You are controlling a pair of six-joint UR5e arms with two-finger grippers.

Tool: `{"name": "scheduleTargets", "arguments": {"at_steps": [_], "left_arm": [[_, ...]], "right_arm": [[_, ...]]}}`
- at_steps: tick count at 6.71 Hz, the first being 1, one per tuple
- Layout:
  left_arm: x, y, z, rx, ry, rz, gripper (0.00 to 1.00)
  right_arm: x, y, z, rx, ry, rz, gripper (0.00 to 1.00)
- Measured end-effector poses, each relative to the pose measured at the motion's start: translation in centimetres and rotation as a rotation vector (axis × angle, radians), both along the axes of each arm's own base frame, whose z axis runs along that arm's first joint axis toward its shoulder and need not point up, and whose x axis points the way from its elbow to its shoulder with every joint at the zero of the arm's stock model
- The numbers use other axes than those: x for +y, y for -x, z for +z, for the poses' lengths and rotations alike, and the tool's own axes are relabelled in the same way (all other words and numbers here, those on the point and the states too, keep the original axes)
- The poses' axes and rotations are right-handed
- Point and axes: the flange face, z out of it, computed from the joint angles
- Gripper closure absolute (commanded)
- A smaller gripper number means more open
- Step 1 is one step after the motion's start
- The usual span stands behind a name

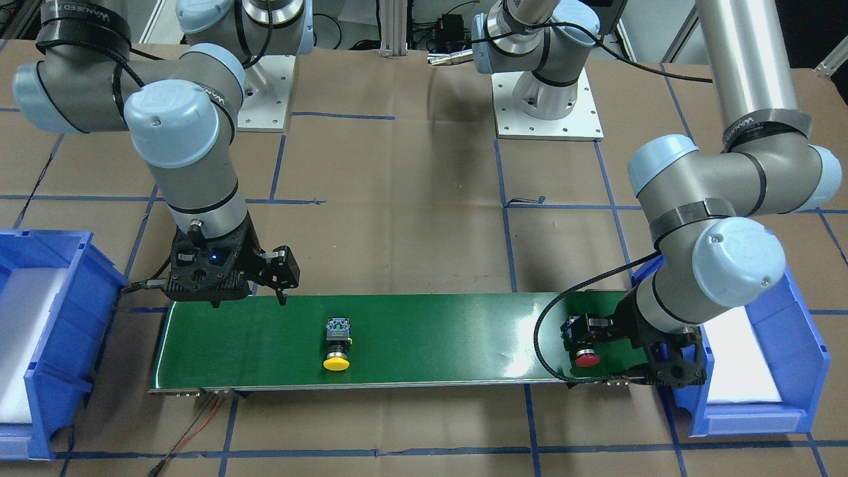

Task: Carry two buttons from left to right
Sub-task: 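Release the red button on the belt and raise the left gripper, then lower the right gripper onto the yellow button on the belt and grasp it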

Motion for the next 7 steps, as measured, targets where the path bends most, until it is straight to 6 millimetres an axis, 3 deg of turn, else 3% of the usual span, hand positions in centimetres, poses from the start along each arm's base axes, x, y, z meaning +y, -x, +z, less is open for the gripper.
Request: {"name": "scheduleTargets", "arguments": {"at_steps": [2, 4, 6, 7], "left_arm": [[0.9, 0.0, 3.9, -0.004, 0.023, 0.0, 0.0], [3.2, 0.4, 8.9, 0.001, 0.001, 0.0, 0.0], [5.6, 1.6, 14.9, 0.01, -0.046, -0.008, 0.0], [7.1, 2.9, 16.8, 0.01, -0.055, -0.015, 0.0]], "right_arm": [[0.0, 0.0, -0.2, -0.001, -0.003, 0.0, 0.0], [-0.1, 0.0, -0.4, -0.001, -0.007, 0.0, 0.0], [-0.2, 0.0, -1.0, -0.001, -0.017, 0.0, 0.0], [-0.4, -0.1, -1.6, -0.001, -0.026, 0.0, 0.0]]}}
